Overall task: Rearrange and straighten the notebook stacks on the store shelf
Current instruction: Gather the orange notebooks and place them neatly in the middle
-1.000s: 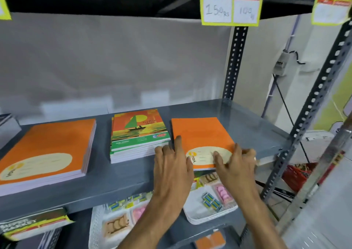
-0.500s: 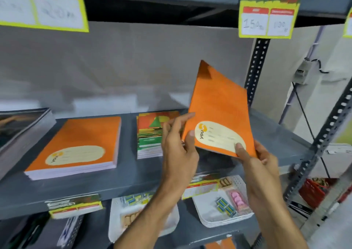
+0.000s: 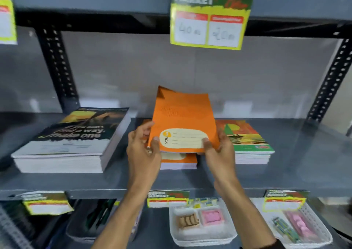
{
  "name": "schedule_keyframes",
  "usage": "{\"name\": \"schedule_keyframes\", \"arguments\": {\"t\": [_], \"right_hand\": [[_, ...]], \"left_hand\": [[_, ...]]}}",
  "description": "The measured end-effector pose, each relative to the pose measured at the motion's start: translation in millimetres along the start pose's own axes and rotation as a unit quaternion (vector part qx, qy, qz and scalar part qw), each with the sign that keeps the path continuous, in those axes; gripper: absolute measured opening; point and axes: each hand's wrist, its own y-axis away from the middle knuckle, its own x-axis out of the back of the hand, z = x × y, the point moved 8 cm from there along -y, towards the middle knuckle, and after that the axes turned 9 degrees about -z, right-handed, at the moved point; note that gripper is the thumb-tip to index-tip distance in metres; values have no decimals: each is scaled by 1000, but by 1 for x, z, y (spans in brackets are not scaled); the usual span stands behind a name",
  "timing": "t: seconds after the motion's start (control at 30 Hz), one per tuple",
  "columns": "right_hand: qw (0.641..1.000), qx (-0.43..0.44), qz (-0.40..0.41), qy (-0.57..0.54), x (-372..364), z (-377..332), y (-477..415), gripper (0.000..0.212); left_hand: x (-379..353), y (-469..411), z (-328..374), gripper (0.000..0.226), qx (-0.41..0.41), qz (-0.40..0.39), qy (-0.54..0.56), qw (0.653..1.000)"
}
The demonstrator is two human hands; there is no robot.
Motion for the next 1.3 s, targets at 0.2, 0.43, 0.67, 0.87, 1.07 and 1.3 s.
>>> {"name": "schedule_keyframes", "arguments": {"t": [0.2, 0.43, 0.67, 0.87, 1.07, 1.3], "right_hand": [[982, -26, -48, 178, -54, 22, -2, 23], [929, 20, -28, 369, -59, 20, 5, 58], [948, 75, -131, 279, -55, 12, 23, 52], [950, 54, -162, 263, -55, 21, 21, 45], [956, 48, -135, 256, -51, 22, 22, 44], [963, 60, -120, 233, -48, 24, 26, 36]], "left_hand": [[25, -10, -47, 31, 17, -54, -94, 994], [41, -10, -62, 22, 2, -96, -166, 981], [60, 8, -57, 27, -4, -106, -94, 990], [53, 10, -57, 38, 24, -138, -107, 984], [54, 16, -51, 37, 25, -109, -147, 983], [57, 19, -49, 31, 36, -76, -136, 987]]}}
